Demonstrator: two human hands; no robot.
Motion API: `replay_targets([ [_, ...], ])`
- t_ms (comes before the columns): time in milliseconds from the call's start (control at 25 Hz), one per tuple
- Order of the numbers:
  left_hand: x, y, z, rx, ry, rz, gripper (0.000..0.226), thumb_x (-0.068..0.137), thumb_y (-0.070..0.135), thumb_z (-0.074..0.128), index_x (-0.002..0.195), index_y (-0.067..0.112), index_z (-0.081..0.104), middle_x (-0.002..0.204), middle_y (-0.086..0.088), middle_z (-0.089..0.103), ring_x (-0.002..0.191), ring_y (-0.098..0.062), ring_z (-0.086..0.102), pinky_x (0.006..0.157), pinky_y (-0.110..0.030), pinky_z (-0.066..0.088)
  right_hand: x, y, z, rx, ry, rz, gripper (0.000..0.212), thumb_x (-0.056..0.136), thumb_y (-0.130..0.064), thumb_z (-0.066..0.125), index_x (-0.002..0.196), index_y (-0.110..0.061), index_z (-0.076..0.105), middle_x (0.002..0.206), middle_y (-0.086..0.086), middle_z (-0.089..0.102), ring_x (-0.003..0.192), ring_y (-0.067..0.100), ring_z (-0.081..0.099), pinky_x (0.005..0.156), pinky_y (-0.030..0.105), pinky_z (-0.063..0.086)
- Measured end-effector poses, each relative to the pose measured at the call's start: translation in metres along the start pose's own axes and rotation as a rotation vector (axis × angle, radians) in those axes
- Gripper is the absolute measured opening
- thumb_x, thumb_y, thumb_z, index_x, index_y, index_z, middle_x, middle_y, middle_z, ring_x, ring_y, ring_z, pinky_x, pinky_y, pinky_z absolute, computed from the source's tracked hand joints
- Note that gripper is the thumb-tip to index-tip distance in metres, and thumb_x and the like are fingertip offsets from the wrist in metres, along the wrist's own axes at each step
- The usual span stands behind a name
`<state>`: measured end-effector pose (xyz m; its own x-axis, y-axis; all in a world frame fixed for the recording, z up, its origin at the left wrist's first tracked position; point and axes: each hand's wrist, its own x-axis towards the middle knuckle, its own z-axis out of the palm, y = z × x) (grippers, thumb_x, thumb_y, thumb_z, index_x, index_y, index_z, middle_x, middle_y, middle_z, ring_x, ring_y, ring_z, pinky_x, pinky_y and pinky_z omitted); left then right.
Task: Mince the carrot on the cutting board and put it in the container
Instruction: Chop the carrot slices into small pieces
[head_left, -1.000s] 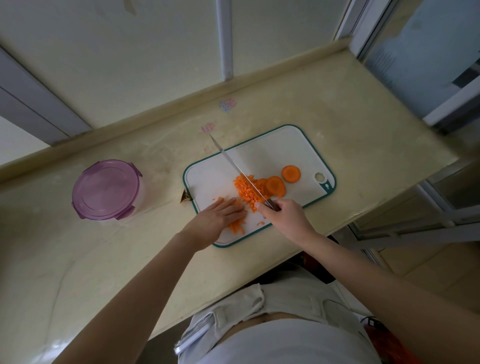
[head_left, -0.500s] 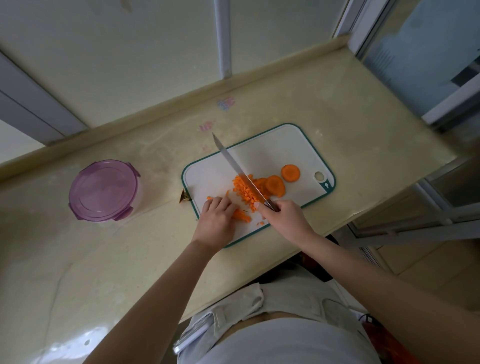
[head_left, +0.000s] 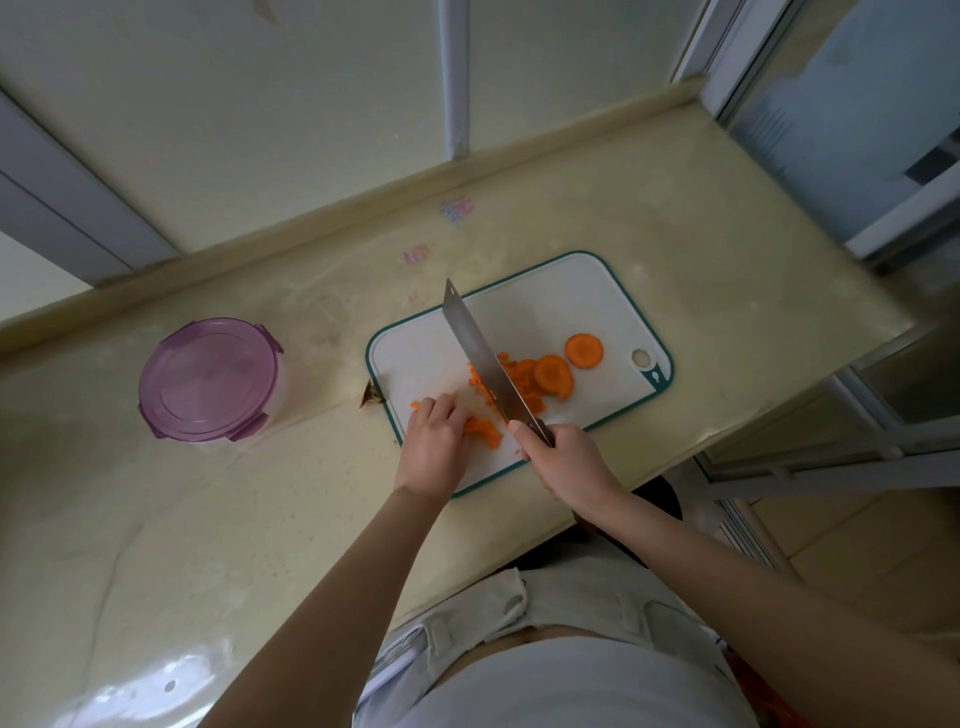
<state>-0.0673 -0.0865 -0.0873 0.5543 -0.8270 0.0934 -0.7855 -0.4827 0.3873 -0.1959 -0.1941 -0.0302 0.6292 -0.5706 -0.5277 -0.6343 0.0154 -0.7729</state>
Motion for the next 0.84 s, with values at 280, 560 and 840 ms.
replay_targets([
  [280, -0.005, 0.001, -0.006, 0.057, -0.131, 0.055, 0.043, 0.070, 0.021, 0.072, 0.112, 0.015, 0.062, 0.110, -0.003, 0.062, 0.124, -0.036, 0.046, 0.110, -0.055, 0.020, 0.003, 0.002, 0.001, -0.012, 0.012, 0.009, 0.042, 0.091, -0.045, 0.054, 0.068, -0.010, 0.052, 0.052, 0.001, 0.039, 0.045, 0.015, 0.037, 0.048, 0.028, 0.031],
  [560, 0.009, 0.005, 0.000, 0.045, -0.057, 0.030, 0.016, 0.075, 0.021, 0.075, 0.087, 0.014, 0.068, 0.085, -0.003, 0.061, 0.085, -0.027, 0.058, 0.089, -0.043, 0.043, 0.004, 0.001, 0.001, -0.001, 0.027, 0.003, 0.041, 0.092, -0.041, 0.055, 0.061, -0.014, 0.051, 0.045, -0.008, 0.041, 0.041, 0.010, 0.039, 0.048, 0.026, 0.033],
  [840, 0.011, 0.008, 0.000, 0.034, -0.003, -0.048, 0.011, 0.073, 0.019, 0.076, 0.077, 0.012, 0.067, 0.072, -0.003, 0.057, 0.071, -0.024, 0.055, 0.074, -0.038, 0.044, 0.003, 0.001, 0.003, -0.038, -0.003, -0.001, 0.042, 0.093, -0.043, 0.052, 0.069, -0.008, 0.053, 0.050, -0.001, 0.040, 0.043, 0.013, 0.038, 0.047, 0.027, 0.032],
])
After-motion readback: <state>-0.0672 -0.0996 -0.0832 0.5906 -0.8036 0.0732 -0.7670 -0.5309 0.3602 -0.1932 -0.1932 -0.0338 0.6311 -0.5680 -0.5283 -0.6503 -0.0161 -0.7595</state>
